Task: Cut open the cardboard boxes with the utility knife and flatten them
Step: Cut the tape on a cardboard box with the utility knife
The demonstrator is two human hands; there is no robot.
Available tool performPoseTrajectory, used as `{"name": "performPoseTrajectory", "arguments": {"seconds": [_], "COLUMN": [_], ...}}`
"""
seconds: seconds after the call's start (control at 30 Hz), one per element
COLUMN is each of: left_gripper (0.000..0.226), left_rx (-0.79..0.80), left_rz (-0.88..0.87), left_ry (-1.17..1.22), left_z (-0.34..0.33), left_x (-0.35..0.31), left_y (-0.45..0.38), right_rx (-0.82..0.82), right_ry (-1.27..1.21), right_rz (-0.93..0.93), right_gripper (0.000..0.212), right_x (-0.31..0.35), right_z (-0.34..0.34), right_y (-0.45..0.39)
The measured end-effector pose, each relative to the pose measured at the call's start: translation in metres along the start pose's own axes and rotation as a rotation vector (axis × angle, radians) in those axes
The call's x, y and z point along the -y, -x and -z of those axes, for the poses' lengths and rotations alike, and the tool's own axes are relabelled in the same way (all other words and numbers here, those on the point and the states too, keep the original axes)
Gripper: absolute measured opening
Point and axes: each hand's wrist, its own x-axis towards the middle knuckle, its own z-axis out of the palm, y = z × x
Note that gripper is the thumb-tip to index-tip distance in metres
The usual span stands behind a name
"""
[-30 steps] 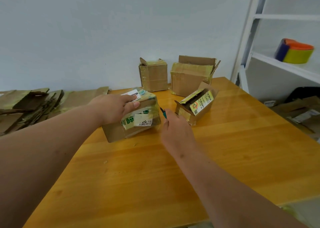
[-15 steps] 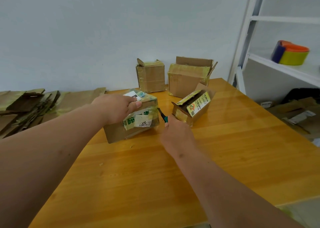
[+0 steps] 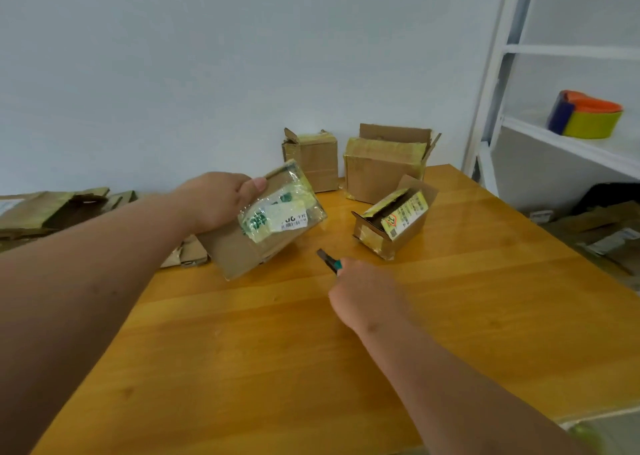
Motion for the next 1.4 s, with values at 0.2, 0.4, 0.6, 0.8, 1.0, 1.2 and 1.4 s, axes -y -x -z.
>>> {"name": "performPoseTrajectory", "arguments": {"seconds": [0.2, 0.4, 0.6, 0.8, 1.0, 1.2, 1.4], "left_gripper": [0.058, 0.059, 0.076, 0.062, 0.061, 0.064, 0.066], "left_rx": [-0.002, 0.039, 0.052, 0.039, 0.013, 0.024, 0.038], "left_rz": [-0.026, -0.055, -0.107, -0.098, -0.087, -0.048, -0.062], "left_ry": [0.040, 0.042, -0.047, -0.069, -0.120, -0.141, -0.191], "left_z": [-0.004, -0.007, -0.015, -0.016, -0.021, -0.020, -0.023], "left_x": [0.005, 0.006, -0.001, -0.008, -0.014, -0.014, -0.013], "left_y": [0.004, 0.007, 0.007, 0.008, 0.005, 0.000, 0.002], "right_rx": [-0.324, -0.452, -0.387, -0.363, -0.346, -0.267, -0.213], "right_ry": [-0.126, -0.221, -0.206, -0.220, -0.202, -0.142, -0.055], "right_rz": [0.106, 0.166, 0.222, 0.186, 0.123, 0.050, 0.048], "right_gripper": [0.028, 0.028, 0.039, 0.041, 0.034, 0.040, 0.037], "right_x": [-0.002, 0.006, 0.023, 0.028, 0.022, 0.001, -0.004], "right_z": [0.011, 0.017, 0.031, 0.028, 0.019, 0.006, 0.007], "right_y": [0.004, 0.004, -0.007, -0.010, -0.010, -0.004, -0.002]}}
